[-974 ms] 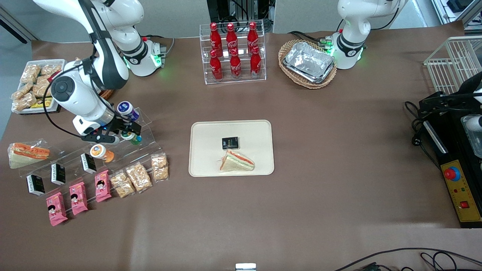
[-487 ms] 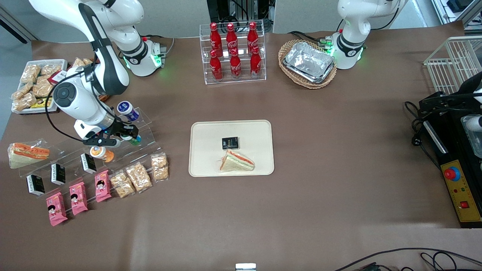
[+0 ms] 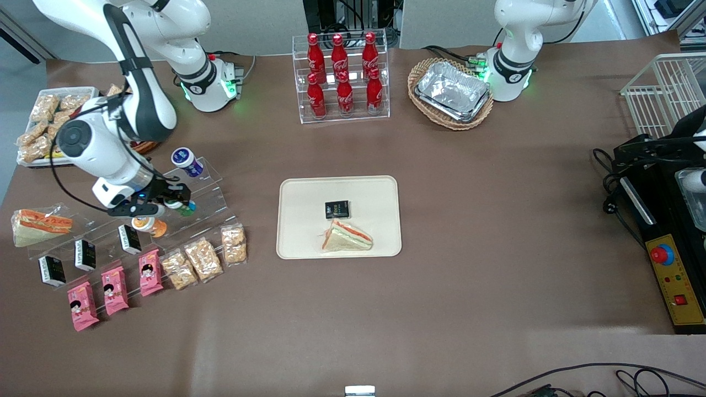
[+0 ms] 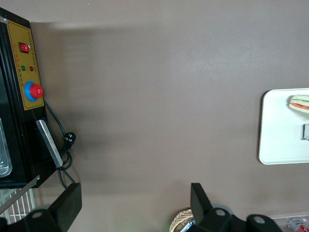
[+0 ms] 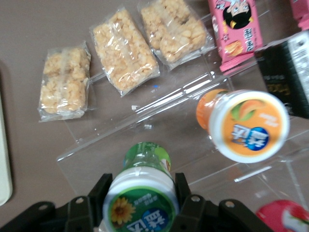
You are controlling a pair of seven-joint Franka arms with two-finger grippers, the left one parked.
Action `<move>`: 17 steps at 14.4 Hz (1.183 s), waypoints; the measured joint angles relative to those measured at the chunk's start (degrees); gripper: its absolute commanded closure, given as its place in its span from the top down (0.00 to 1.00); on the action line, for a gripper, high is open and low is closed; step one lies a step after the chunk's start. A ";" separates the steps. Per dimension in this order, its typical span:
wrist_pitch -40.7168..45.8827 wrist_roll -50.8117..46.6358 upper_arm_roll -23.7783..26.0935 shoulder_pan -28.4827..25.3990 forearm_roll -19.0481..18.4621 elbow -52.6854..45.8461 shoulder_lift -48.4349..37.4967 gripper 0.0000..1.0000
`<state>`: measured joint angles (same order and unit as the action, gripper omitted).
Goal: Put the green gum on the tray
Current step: 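Lift the green gum bottle and carry it toward the cream tray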
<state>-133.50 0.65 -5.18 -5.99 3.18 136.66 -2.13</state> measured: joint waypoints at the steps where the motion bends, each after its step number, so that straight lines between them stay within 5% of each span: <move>1: 3.31 0.39 -0.27 0.08 0.00 -2.20 -0.14 0.30; 11: 40.33 -3.05 0.32 -0.45 0.11 -30.30 -0.94 0.31; 17: 42.89 -23.61 2.61 -12.96 3.17 -33.71 0.14 0.31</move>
<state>-90.62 -22.96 -2.57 -18.95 6.35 102.95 -1.99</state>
